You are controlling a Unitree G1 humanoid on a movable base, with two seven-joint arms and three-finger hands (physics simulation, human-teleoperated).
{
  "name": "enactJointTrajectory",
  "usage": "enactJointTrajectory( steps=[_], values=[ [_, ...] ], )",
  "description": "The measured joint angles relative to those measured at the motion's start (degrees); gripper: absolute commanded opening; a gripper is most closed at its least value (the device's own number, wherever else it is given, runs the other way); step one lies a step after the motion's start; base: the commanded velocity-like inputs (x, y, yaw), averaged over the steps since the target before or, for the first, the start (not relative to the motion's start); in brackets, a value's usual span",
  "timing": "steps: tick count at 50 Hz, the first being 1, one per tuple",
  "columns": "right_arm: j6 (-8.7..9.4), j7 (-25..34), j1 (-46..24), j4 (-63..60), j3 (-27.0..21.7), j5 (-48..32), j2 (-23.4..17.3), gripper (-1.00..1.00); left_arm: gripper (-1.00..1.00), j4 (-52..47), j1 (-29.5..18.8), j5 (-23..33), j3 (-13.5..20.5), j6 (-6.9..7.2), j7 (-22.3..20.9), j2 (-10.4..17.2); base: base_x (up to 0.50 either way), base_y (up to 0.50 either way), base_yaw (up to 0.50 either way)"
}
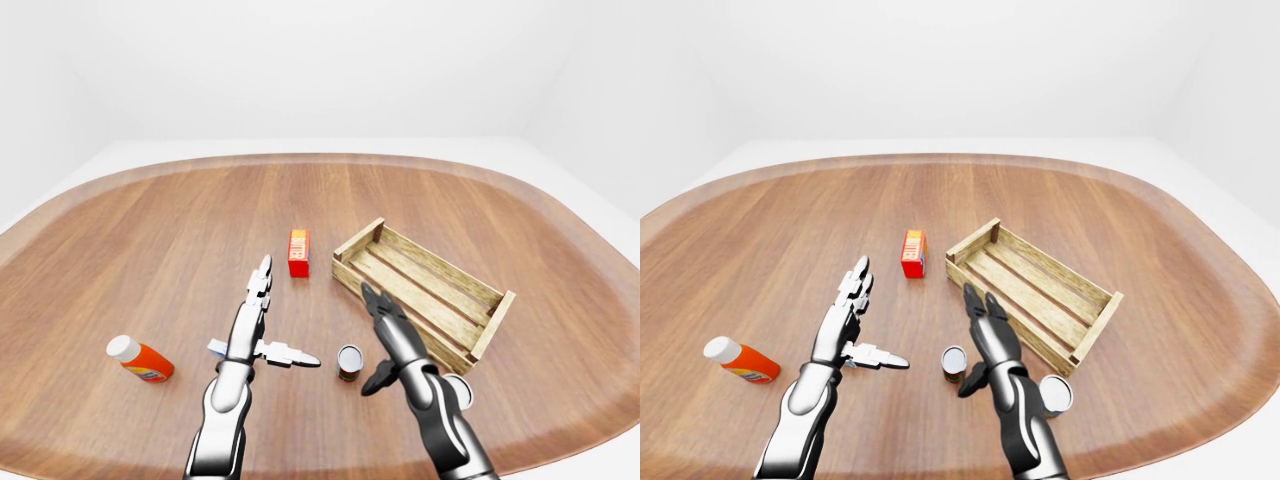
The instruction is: Pick up the tomato sauce, and put it in the wooden tray.
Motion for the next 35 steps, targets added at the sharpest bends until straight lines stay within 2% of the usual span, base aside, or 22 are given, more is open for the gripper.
enactJointTrajectory(
  steps=[20, 35],
  values=[
    [-0.88, 0.9, 0.5, 1.9, 1.7, -4.6, 0.0, 1.00, 1.00, 0.0, 0.0, -0.1, 0.0, 0.00, -0.1, 0.0, 0.00, 0.00, 0.00],
    [-0.13, 2.0, -0.4, 4.7, 2.6, -7.6, 0.3, 1.00, 1.00, 0.0, -0.1, -0.1, 0.0, 0.00, -0.1, 0.0, 0.00, 0.00, 0.00]
  ],
)
